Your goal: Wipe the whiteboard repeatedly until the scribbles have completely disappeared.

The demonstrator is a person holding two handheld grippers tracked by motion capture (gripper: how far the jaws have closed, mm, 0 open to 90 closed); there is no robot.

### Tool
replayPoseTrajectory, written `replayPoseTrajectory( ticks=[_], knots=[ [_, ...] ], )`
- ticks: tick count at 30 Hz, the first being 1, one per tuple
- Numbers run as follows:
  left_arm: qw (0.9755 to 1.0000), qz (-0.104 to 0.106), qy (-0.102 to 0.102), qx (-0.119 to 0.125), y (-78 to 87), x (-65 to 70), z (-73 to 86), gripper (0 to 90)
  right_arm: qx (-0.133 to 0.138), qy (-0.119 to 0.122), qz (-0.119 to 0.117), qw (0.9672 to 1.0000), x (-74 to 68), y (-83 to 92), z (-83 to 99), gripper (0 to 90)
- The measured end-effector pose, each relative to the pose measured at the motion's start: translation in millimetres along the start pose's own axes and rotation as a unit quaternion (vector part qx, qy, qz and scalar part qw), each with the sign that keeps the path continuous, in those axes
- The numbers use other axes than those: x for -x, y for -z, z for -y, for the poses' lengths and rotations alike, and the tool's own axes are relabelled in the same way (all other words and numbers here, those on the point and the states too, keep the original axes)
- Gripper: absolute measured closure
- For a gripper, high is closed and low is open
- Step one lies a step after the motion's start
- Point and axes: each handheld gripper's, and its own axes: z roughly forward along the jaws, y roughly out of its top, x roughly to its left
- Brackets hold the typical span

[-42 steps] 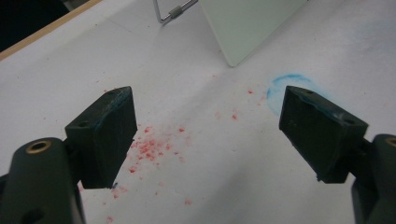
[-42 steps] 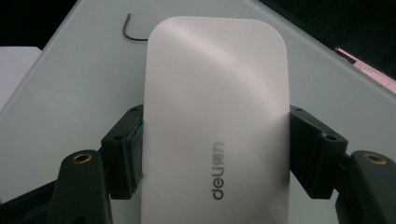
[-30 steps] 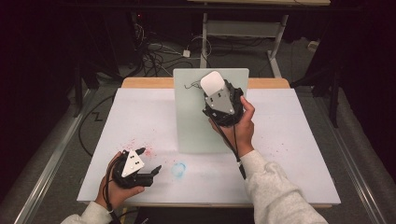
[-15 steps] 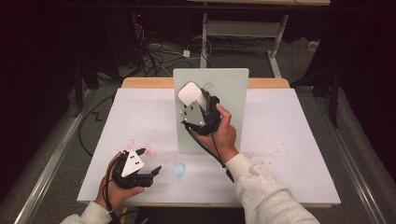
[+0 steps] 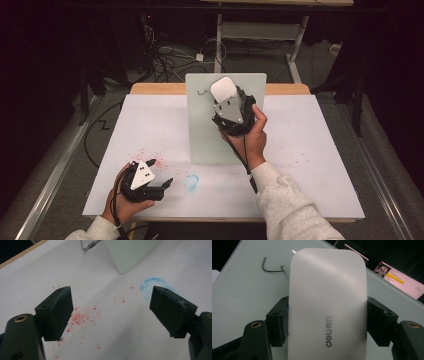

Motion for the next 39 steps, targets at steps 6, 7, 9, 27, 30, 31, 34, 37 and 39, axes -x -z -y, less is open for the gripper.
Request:
replayPoseTrajectory(
  ticks=[6, 7, 9, 27, 30, 31, 34, 37, 39],
  knots=[
    [1.0, 0.001, 0.002, 0.001, -0.1, -0.5, 0.6, 18.2, -0.001, 0.046, -0.017, 0.9988, -26.3, 4.4, 13.5, 31.0],
    [1.0, 0.0, 0.002, 0.001, 0.2, -0.4, 0.7, 18.2, -0.002, 0.048, -0.018, 0.9987, -26.5, 5.1, 15.3, 31.0],
    [1.0, 0.0, 0.001, 0.001, 0.7, -0.3, 0.8, 18.2, -0.004, 0.041, -0.023, 0.9989, -21.8, 5.9, 16.1, 31.0],
    [1.0, 0.003, -0.006, 0.004, -0.5, -0.8, 0.3, 18.2, 0.003, 0.048, -0.01, 0.9988, -36.1, -2.8, -6.1, 31.0],
    [1.0, 0.005, -0.002, 0.002, 0.2, -0.2, 0.9, 18.1, 0.002, 0.069, -0.019, 0.9974, -50.4, -2.6, -5.9, 31.0],
    [1.0, 0.005, -0.003, 0.002, 0.5, -0.1, 0.9, 18.1, 0.001, 0.074, -0.02, 0.9971, -53.6, -2.4, -5.5, 31.0],
    [1.0, 0.004, -0.004, 0.004, 1.4, 0.0, 1.0, 18.1, -0.001, 0.09, -0.019, 0.9957, -60.4, -1.3, -1.7, 31.0],
    [1.0, 0.005, -0.004, 0.002, 0.8, 0.0, 0.9, 18.1, -0.001, 0.093, -0.022, 0.9954, -59.7, -1.2, -1.6, 31.0],
    [1.0, 0.005, -0.005, 0.002, 0.7, 0.3, 0.7, 18.1, 0.0, 0.098, -0.018, 0.9951, -57.8, -2.0, -3.7, 31.0]
  ],
)
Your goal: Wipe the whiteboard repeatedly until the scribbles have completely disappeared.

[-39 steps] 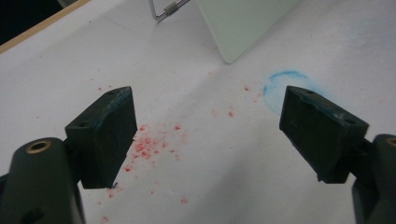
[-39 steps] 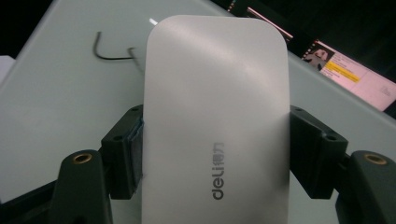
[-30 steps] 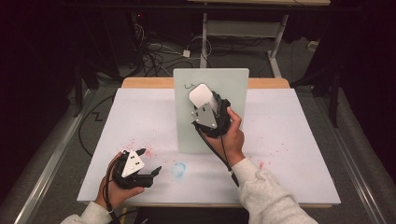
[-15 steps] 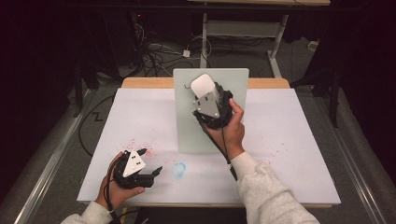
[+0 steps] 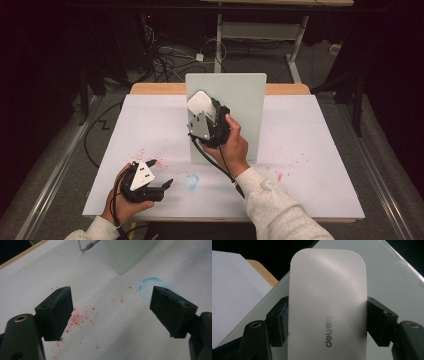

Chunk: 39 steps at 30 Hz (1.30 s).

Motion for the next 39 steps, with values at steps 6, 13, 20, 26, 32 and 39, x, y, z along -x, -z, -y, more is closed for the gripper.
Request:
replayPoseTrajectory(
  ticks=[6, 13, 20, 26, 32, 39],
  knots=[
    [1.0, -0.001, 0.002, 0.0, 0.3, -0.6, 0.8, 18.0, 0.0, -0.034, 0.021, 0.9992, 24.9, -2.3, -4.1, 31.0],
    [1.0, -0.001, 0.0, 0.001, 0.7, 0.1, 0.3, 18.0, -0.003, -0.031, 0.014, 0.9994, 15.8, 0.9, 3.9, 31.0],
    [1.0, 0.0, 0.0, 0.0, 0.0, 0.2, 0.3, 18.0, -0.008, -0.024, 0.014, 0.9996, 22.3, 2.0, 6.5, 31.0],
    [1.0, 0.002, 0.0, -0.001, -1.3, 0.5, -0.4, 18.0, -0.005, -0.028, 0.027, 0.9992, 30.6, -2.7, -5.7, 31.0],
    [1.0, 0.002, 0.001, 0.001, -0.5, -0.2, 0.4, 18.0, -0.004, 0.019, 0.011, 0.9997, 0.7, -2.9, -7.6, 31.0],
    [1.0, -0.002, -0.005, 0.003, 0.6, 0.1, 0.0, 18.0, -0.012, 0.032, 0.003, 0.9994, 5.0, -0.9, -2.9, 31.0]
  ],
)
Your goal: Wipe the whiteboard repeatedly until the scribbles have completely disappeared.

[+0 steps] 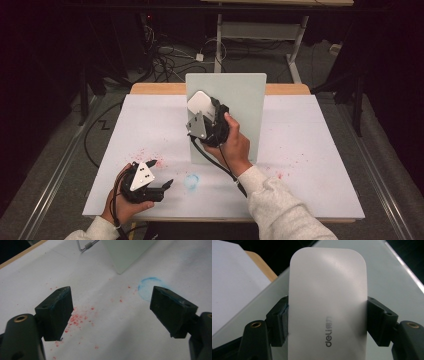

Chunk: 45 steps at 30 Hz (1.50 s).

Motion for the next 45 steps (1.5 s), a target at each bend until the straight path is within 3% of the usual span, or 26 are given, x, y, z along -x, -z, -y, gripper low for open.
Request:
replayPoseTrajectory(
  ticks=[2, 4, 7, 12, 14, 15, 20, 22, 26, 30, 35, 38, 40, 45],
  knots=[
    [1.0, 0.002, 0.005, -0.002, 0.3, 0.5, 0.3, 18.0, -0.001, -0.033, 0.008, 0.9994, 14.9, -1.0, -0.9, 31.0],
    [1.0, 0.002, 0.004, -0.001, -0.8, -0.7, 0.5, 18.0, -0.004, -0.05, 0.016, 0.9986, 25.4, -1.4, -1.2, 31.0],
    [1.0, 0.003, 0.003, -0.002, -2.1, -0.8, 0.3, 18.0, -0.005, -0.046, 0.023, 0.9986, 24.6, -1.6, -2.2, 31.0],
    [1.0, 0.004, 0.006, -0.003, -0.8, -0.1, 0.2, 18.0, -0.001, -0.004, 0.007, 1.0, 2.0, 0.8, 2.4, 31.0],
    [1.0, 0.004, 0.008, -0.004, -1.1, -0.2, 0.5, 18.0, -0.002, -0.003, 0.004, 1.0, 1.8, 2.1, 5.8, 31.0],
    [1.0, 0.004, 0.007, -0.004, -1.2, -0.1, 0.5, 18.0, -0.004, -0.002, 0.003, 1.0, 6.3, 2.3, 7.1, 31.0],
    [1.0, 0.001, 0.004, -0.001, -0.6, -0.8, 0.6, 18.0, -0.013, -0.07, 0.023, 0.9972, 42.6, 4.4, 18.5, 31.0],
    [0.9999, 0.003, 0.011, -0.004, -1.7, -0.5, 0.5, 18.0, -0.013, -0.071, 0.028, 0.997, 47.5, 4.2, 20.0, 31.0],
    [1.0, 0.004, 0.002, -0.004, -2.5, 2.2, -2.1, 18.0, -0.007, -0.052, 0.026, 0.9983, 37.6, 0.5, 6.0, 31.0],
    [1.0, 0.007, -0.003, -0.004, -4.6, 0.6, -1.6, 18.0, 0.0, -0.032, 0.016, 0.9994, 16.1, -4.0, -10.8, 31.0],
    [0.9999, 0.01, 0.002, -0.004, -2.3, -0.4, 0.6, 18.0, 0.001, -0.003, 0.002, 1.0, -2.2, -4.0, -14.7, 31.0],
    [0.9999, 0.01, 0.003, -0.003, -1.8, -0.5, 0.9, 18.0, -0.002, -0.004, -0.006, 1.0, 1.1, -3.1, -12.7, 31.0],
    [1.0, 0.006, -0.004, -0.001, -1.7, -0.2, 0.1, 18.0, -0.004, -0.012, 0.0, 0.9999, 7.4, -3.1, -12.0, 31.0],
    [1.0, 0.006, -0.002, -0.003, -2.2, -0.2, 0.3, 18.0, -0.013, -0.061, 0.019, 0.9979, 34.9, -1.9, -3.6, 31.0]
  ],
)
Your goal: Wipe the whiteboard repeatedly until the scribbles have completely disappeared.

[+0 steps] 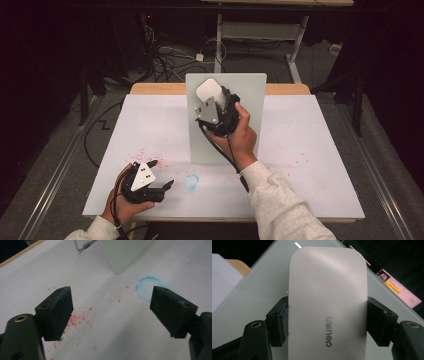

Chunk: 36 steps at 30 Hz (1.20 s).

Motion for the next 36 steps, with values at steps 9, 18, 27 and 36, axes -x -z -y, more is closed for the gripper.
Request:
replayPoseTrajectory(
  ticks=[9, 18, 27, 36],
  knots=[
    [1.0, -0.001, 0.001, -0.004, -1.5, 1.0, -0.5, 18.0, -0.008, -0.015, 0.018, 0.9997, 20.8, 4.5, 18.9, 31.0],
    [1.0, 0.006, -0.003, -0.004, -3.8, 1.0, -1.3, 18.0, 0.003, 0.042, 0.001, 0.9991, -19.4, -1.8, -9.2, 31.0],
    [1.0, 0.003, -0.005, 0.0, -0.6, 1.1, -0.5, 18.0, -0.015, 0.099, -0.044, 0.994, -48.9, 2.7, -5.7, 31.0],
    [1.0, 0.001, -0.005, -0.004, -2.0, 2.0, -1.3, 18.0, -0.021, 0.079, -0.091, 0.9925, -45.5, 16.3, 24.2, 31.0]
  ],
)
